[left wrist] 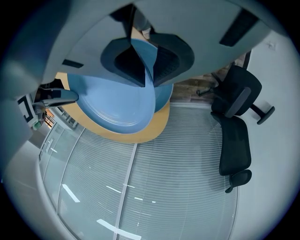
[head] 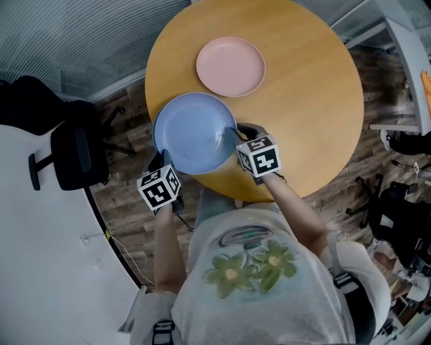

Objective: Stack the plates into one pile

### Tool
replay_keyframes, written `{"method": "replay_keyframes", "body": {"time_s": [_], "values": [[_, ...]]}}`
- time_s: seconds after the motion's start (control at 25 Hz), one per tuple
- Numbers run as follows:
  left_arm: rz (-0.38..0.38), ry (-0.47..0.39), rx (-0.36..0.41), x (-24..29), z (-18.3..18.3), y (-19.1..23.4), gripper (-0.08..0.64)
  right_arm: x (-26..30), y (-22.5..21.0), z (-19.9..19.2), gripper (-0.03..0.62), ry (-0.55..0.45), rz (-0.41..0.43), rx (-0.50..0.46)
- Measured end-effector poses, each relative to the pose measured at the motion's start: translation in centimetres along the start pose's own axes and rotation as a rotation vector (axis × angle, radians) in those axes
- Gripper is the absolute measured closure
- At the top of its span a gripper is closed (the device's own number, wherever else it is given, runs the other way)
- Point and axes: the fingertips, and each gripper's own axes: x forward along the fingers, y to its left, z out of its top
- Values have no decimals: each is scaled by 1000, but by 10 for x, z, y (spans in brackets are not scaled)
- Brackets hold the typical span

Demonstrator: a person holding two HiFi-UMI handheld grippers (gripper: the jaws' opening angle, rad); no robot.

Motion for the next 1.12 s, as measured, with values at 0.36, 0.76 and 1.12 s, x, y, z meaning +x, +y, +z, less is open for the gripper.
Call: {"method": "replay_keyframes", "body": {"time_s": [0.36,0.76,1.12], "values": [[14,35,37,23,7,18,489,30,3,-1,499,32,-12,1],[44,104,78,49,-4,32,489,59,2,-8,499,94,-39,-56],[56,146,104,62,-14,39,489,74,4,-21,497,157,-55,-94]]}}
